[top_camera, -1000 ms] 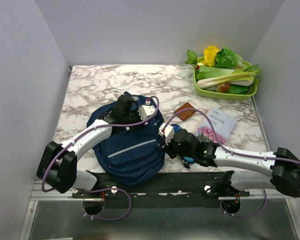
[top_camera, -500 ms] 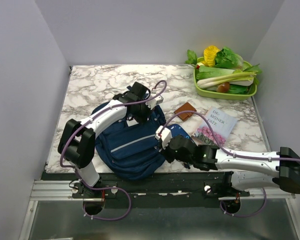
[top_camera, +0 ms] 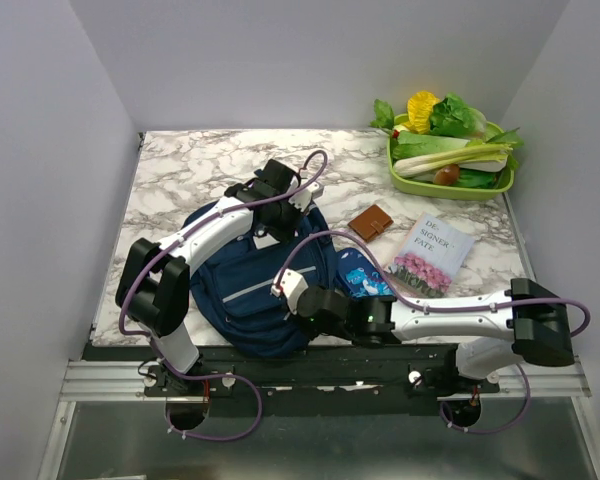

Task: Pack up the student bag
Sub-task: Unzip the student bag at the center of the board.

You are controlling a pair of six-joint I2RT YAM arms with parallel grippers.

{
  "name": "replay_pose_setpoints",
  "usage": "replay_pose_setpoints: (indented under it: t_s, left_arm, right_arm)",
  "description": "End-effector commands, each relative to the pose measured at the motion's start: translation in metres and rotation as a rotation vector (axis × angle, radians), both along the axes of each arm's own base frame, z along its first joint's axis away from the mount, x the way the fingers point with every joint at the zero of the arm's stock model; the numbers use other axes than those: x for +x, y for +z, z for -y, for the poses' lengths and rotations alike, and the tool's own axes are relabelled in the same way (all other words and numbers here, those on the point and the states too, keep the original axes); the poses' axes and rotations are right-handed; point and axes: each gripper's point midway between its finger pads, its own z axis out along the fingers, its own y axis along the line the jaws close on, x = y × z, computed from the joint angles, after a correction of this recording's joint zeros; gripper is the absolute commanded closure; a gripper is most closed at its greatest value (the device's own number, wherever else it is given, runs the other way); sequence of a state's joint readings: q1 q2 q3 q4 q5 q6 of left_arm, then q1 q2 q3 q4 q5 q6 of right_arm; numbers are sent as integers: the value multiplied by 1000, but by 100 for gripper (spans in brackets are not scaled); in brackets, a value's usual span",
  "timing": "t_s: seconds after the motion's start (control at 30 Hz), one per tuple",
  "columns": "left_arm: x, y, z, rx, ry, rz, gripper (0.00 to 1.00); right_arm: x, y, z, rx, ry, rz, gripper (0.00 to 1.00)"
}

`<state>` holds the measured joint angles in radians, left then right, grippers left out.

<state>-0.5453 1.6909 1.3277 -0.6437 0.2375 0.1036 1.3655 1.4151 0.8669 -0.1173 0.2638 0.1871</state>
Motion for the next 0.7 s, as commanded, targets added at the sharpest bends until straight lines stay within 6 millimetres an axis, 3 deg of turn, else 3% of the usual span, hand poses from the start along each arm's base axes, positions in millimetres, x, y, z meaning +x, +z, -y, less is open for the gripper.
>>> replay_pose_setpoints:
  t_s: [0.0, 0.23, 0.37, 0.43, 0.47, 0.5, 0.6, 0.67]
  left_arm:
    - [63, 71, 26, -180, 91, 286, 100]
    - [75, 105, 33, -245, 76, 417, 100]
    - [66, 92, 28, -237, 66, 398, 100]
    - [61, 77, 23, -208, 69, 386, 100]
    - [61, 73, 20, -196, 68, 388, 100]
    - [61, 70, 19, -190, 72, 392, 100]
    - [58, 61, 16, -183, 72, 388, 100]
    - [59, 58, 17, -182, 76, 384, 100]
  right_arm:
    - [-25, 8, -27, 44, 66, -56, 99]
    - [-30, 27, -61, 87, 143, -54, 99]
    - [-18, 23, -49, 42, 50, -40, 99]
    - [-4, 35, -34, 63, -38, 9, 77]
    - [0, 31, -24, 50, -68, 28, 63]
    - [5, 32, -16, 50, -98, 46, 42]
    - [25, 33, 4, 24, -181, 101, 30]
    - [36, 27, 15, -3, -240, 104, 29]
